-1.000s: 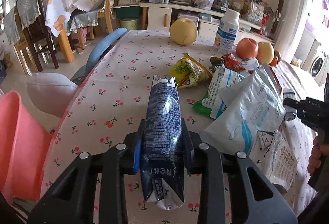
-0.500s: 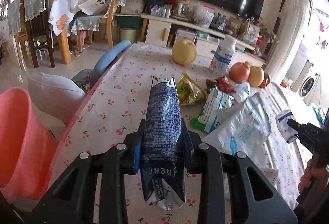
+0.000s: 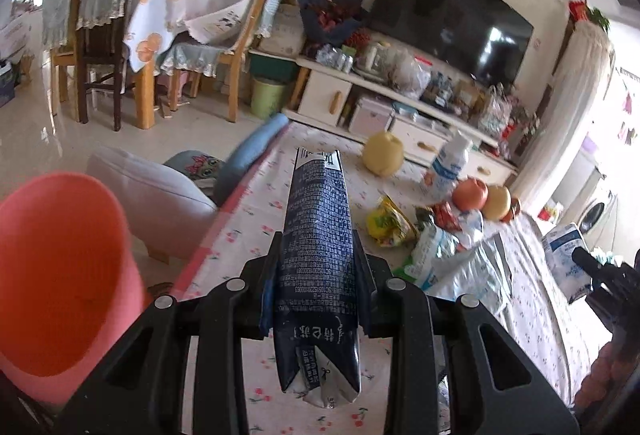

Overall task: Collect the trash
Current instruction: 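Carry both items to the pink bucket and open both tools to drop them, then return both tools over the table toward the remaining trash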

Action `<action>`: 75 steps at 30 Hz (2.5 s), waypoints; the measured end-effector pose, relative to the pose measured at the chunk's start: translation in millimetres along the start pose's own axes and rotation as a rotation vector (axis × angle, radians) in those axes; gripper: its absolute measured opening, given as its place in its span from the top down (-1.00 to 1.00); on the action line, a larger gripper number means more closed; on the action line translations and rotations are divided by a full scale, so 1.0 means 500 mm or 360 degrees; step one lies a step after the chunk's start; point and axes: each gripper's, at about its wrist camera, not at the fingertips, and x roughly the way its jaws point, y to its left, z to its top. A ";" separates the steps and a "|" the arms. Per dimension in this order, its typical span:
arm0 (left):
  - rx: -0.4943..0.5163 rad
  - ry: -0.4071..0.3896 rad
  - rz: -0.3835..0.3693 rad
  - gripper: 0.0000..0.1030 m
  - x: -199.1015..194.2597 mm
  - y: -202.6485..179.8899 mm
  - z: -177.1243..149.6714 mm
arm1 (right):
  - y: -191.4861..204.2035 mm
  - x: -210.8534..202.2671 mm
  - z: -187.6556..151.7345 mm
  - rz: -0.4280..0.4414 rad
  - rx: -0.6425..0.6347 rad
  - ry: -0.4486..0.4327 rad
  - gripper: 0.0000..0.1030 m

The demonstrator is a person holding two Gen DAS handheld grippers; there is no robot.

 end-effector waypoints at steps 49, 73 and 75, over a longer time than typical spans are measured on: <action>-0.0543 -0.0191 0.0580 -0.76 -0.096 0.320 0.029 | 0.462 0.314 -0.219 0.0017 -0.0686 0.0303 -0.78; -0.0110 -0.0160 0.0394 -0.81 -0.053 0.078 0.023 | 0.277 0.148 -0.130 -0.0251 -0.0600 0.0097 -0.84; -0.0072 -0.0152 0.0378 -0.81 -0.046 0.057 0.020 | 0.261 0.135 -0.121 -0.0277 -0.0599 0.0078 -0.84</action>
